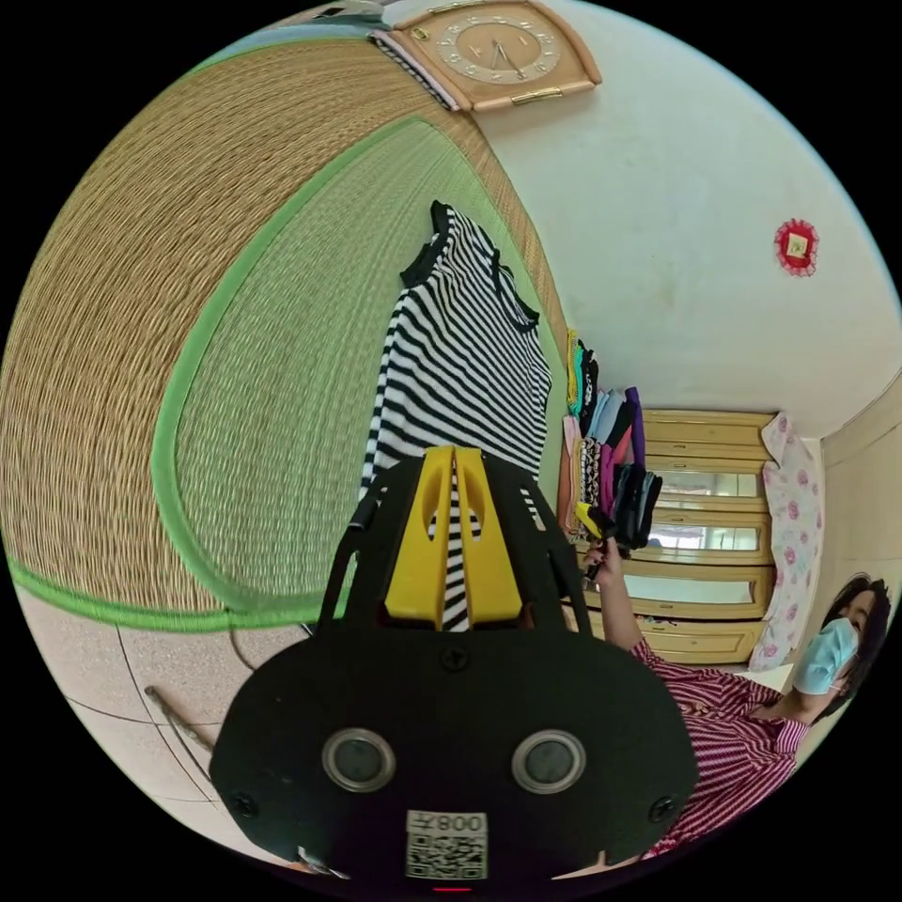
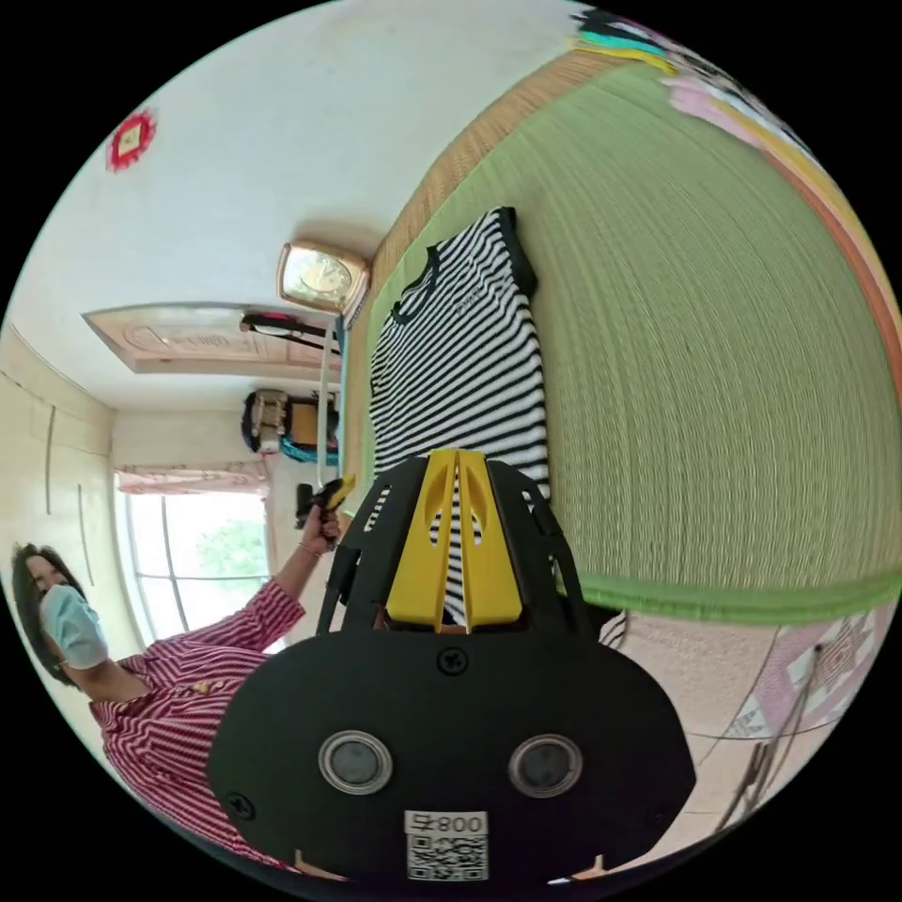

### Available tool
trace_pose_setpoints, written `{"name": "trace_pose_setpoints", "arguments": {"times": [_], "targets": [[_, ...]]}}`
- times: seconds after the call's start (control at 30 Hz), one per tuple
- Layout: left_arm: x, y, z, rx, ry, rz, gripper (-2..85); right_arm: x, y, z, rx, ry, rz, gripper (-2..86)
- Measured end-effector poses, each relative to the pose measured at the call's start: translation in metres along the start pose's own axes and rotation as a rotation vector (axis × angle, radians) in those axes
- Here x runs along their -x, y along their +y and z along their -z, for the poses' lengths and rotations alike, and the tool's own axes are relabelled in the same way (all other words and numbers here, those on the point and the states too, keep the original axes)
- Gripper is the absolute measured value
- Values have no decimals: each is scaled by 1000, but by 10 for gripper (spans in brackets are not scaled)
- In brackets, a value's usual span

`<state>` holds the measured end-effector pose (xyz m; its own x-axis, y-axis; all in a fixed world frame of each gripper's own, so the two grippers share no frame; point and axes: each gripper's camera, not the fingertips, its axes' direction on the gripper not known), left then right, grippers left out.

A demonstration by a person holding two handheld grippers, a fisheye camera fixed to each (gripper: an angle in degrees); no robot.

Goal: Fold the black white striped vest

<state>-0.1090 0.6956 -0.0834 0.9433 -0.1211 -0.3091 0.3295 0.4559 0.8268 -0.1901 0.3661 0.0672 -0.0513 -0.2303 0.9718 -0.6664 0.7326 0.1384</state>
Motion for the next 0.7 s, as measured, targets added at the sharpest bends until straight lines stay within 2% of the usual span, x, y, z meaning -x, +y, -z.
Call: {"name": "trace_pose_setpoints", "arguments": {"times": [0.23, 0.37, 0.43, 0.57, 0.7], "targets": [[-52, -91, -48, 4, -194, -70, 1, 58, -121, -124, 60, 312, 146, 1], [-69, -126, -76, 6, -375, -118, 1, 62, -151, -192, 95, 522, 207, 0], [-70, -133, -91, 30, -445, -140, 1, 51, -155, -244, 172, 638, 237, 0], [-78, -124, -101, -16, -427, -185, 1, 52, -128, -272, 112, 657, 341, 0], [-98, -116, -101, -43, -446, -227, 1, 52, -120, -283, 141, 630, 352, 0]]}}
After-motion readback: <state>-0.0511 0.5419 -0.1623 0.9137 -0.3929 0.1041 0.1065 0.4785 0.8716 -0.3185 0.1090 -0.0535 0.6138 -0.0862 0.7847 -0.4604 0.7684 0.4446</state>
